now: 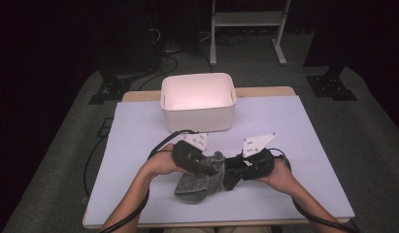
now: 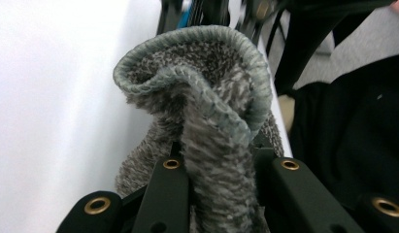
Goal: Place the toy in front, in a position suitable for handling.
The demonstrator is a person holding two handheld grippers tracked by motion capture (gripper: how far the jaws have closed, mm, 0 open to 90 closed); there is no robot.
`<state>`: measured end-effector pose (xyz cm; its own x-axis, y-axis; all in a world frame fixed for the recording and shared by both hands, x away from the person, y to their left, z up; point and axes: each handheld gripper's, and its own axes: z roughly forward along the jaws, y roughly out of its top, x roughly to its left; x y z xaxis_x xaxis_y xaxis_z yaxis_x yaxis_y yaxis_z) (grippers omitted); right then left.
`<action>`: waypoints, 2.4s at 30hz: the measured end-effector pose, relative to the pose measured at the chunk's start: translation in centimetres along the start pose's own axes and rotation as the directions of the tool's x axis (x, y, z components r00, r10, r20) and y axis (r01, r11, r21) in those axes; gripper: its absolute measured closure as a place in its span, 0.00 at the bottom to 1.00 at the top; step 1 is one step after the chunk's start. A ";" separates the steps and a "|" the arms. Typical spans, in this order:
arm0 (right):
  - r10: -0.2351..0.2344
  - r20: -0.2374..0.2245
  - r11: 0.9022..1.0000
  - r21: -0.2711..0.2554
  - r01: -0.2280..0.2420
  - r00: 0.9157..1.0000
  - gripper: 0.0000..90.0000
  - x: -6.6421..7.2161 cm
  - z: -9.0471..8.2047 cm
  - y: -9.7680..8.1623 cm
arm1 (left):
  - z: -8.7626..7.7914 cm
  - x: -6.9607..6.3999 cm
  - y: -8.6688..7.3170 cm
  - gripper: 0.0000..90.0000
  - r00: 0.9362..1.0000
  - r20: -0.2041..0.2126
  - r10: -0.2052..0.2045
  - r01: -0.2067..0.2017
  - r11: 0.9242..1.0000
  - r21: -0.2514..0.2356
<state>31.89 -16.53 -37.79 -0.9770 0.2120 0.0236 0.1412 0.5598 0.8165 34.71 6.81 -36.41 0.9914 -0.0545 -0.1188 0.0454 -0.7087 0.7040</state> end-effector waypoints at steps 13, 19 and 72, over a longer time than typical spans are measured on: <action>0.037 0.038 0.999 0.000 -0.037 0.999 0.67 0.7 -3.4 -4.5 | 3.7 0.1 2.7 0.85 0.998 0.038 0.044 -0.046 0.998 0.037; 0.066 0.033 0.998 -0.018 -0.066 0.997 0.67 0.7 -4.1 -6.4 | 4.6 0.1 3.5 0.85 0.997 0.041 0.063 -0.066 0.996 0.057; 0.009 -0.027 0.978 0.210 -0.003 1.000 0.61 -0.5 2.2 -5.6 | 0.1 -0.2 2.1 0.85 0.999 -0.019 0.048 -0.047 0.998 0.042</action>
<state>31.95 -18.00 -43.61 -0.9796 0.1954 0.0468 0.1749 0.7146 0.6774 34.61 5.27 -35.04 0.9946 -0.0749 -0.0719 -0.0062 -0.7345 0.6785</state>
